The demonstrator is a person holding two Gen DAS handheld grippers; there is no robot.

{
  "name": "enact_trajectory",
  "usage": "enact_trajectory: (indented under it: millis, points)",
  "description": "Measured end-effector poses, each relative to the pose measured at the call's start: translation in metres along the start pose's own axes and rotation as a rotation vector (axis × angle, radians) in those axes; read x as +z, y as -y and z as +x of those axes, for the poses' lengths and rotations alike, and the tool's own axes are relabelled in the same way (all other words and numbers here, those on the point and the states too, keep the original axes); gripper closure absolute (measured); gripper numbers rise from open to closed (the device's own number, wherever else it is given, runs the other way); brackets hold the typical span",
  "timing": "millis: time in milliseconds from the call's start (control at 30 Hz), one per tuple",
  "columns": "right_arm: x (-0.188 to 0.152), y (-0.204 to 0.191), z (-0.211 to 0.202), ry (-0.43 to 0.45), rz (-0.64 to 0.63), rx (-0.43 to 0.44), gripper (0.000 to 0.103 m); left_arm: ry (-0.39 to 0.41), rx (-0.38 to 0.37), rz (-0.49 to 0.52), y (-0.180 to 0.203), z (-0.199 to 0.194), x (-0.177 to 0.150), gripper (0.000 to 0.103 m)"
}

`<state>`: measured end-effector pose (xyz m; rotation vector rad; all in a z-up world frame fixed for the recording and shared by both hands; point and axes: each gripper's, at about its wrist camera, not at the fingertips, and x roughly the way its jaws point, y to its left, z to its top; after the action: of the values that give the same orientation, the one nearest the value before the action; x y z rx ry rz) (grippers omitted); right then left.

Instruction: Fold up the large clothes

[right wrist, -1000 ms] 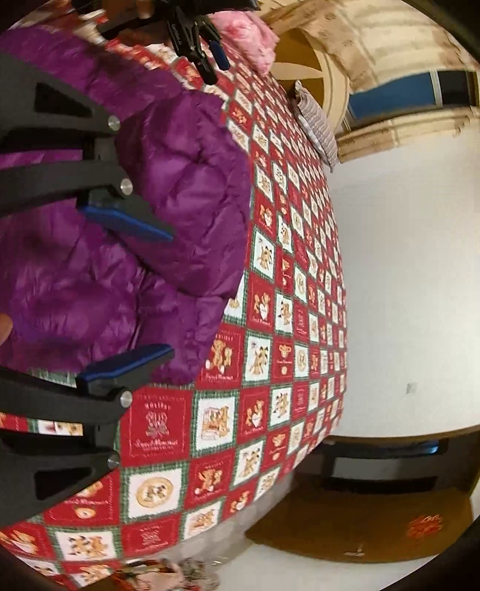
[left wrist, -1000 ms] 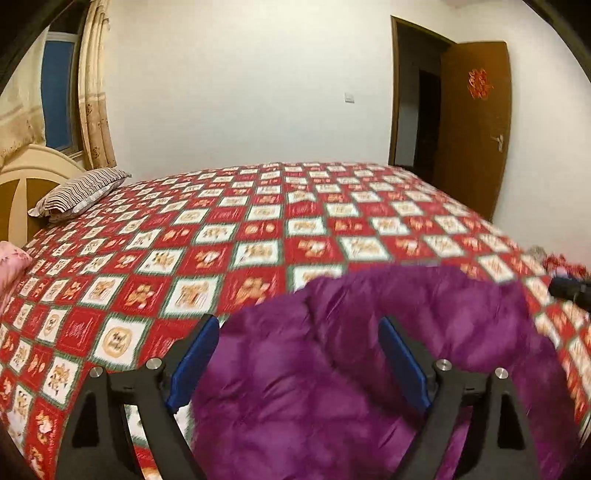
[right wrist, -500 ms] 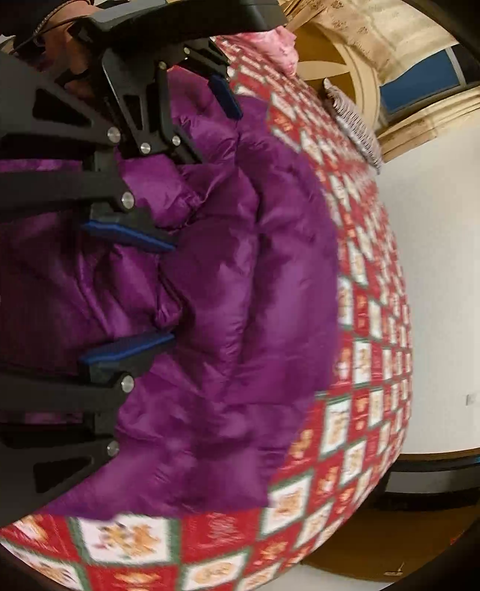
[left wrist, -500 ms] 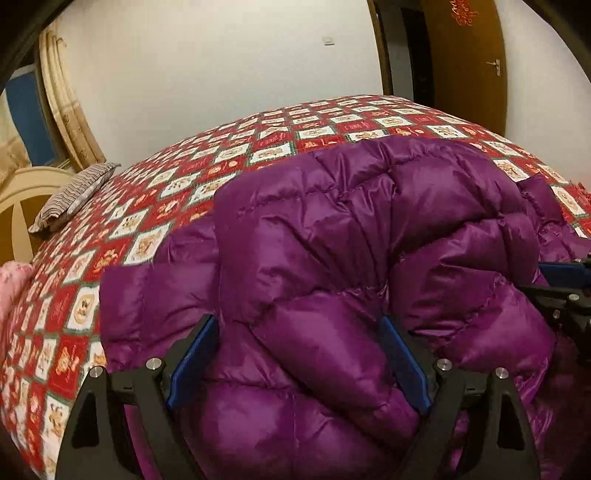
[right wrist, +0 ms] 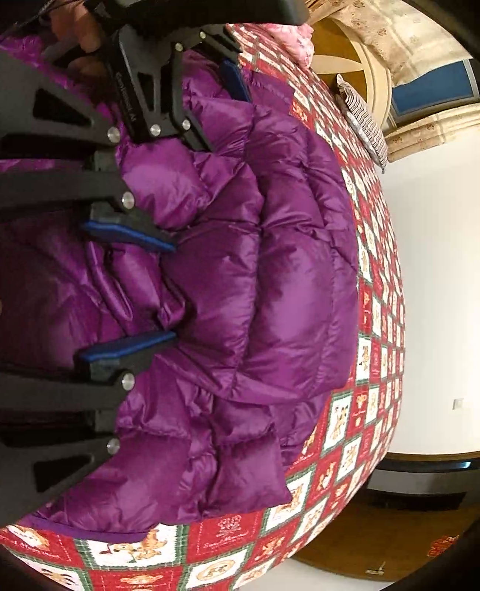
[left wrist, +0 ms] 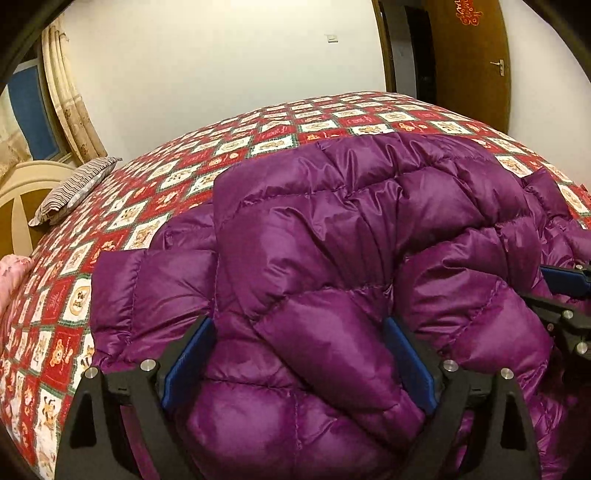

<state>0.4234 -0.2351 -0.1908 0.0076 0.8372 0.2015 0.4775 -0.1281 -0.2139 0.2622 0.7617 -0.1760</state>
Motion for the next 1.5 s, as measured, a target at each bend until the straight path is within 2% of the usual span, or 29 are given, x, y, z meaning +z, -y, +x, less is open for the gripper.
enact_trajectory:
  millis: [367,1500]
  points:
    - [-0.0046,-0.0062,0.0021,0.027,-0.021,-0.035,0.056,-0.014,-0.019,-0.023,-0.0036,0.0040,-0.0002,0.008]
    - [-0.0047,-0.0052,0.0042,0.026,-0.038,-0.052,0.056,-0.021,-0.030,-0.033,-0.0066,0.0067,-0.0006,0.006]
